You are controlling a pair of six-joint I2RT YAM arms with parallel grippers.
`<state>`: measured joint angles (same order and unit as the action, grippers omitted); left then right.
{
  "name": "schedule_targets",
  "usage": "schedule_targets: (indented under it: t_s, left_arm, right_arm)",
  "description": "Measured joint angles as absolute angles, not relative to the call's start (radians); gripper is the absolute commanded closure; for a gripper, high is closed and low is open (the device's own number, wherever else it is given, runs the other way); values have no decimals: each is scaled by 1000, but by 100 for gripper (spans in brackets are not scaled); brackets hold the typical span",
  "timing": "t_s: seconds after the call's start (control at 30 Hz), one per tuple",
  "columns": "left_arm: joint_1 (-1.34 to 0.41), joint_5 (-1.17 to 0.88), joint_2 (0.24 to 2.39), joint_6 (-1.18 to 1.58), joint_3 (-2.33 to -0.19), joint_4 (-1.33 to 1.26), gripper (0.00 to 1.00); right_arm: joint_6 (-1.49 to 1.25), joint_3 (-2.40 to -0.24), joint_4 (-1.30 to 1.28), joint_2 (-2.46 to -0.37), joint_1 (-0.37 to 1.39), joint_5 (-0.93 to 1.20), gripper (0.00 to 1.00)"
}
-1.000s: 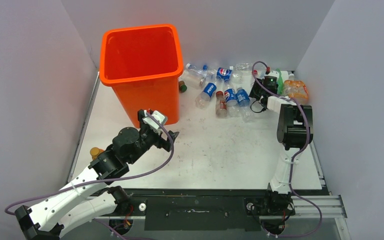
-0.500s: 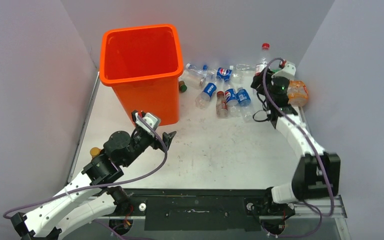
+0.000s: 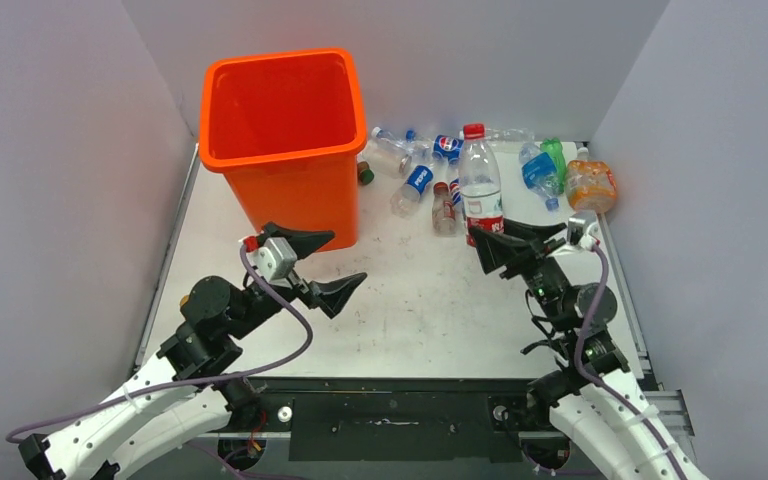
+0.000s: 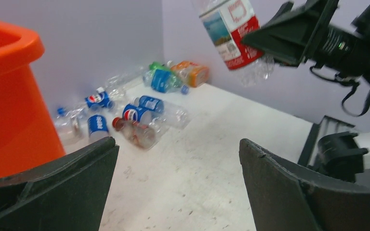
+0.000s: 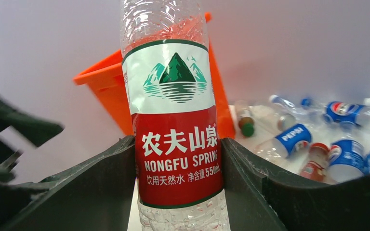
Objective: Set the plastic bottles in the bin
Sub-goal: Pick up the plastic bottle at the center of the board, then place the plastic bottle in the trash bin.
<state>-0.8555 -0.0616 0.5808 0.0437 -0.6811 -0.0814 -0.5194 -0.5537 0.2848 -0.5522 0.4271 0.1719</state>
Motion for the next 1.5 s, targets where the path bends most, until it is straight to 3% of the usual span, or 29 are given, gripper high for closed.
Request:
schedule_targets:
  t_s: [0.2, 0.47, 0.8, 1.1, 1.3, 1.5]
  left_arm:
    - [-856, -163, 725, 237, -805, -266, 4]
    - [-868, -196, 896, 456, -888, -449, 4]
    - [-910, -267, 1075, 582, -973, -577, 4]
    - [-1012, -324, 1140, 508, -1047, -580, 3]
    - [-1026, -320, 1179, 461, -1047, -574, 39]
    - [-1024, -313, 1187, 428, -1052, -548, 57]
  right_arm:
    - [-600, -422, 411, -392, 429, 377, 51]
    - [-729, -368, 595, -385, 439, 568, 50]
    - [-776, -340, 686, -350, 447, 620, 50]
    - [-799, -313, 736, -386, 460, 619, 50]
    - [-773, -318, 706, -405, 475, 636, 48]
    - [-683, -387, 566, -442, 517, 667, 45]
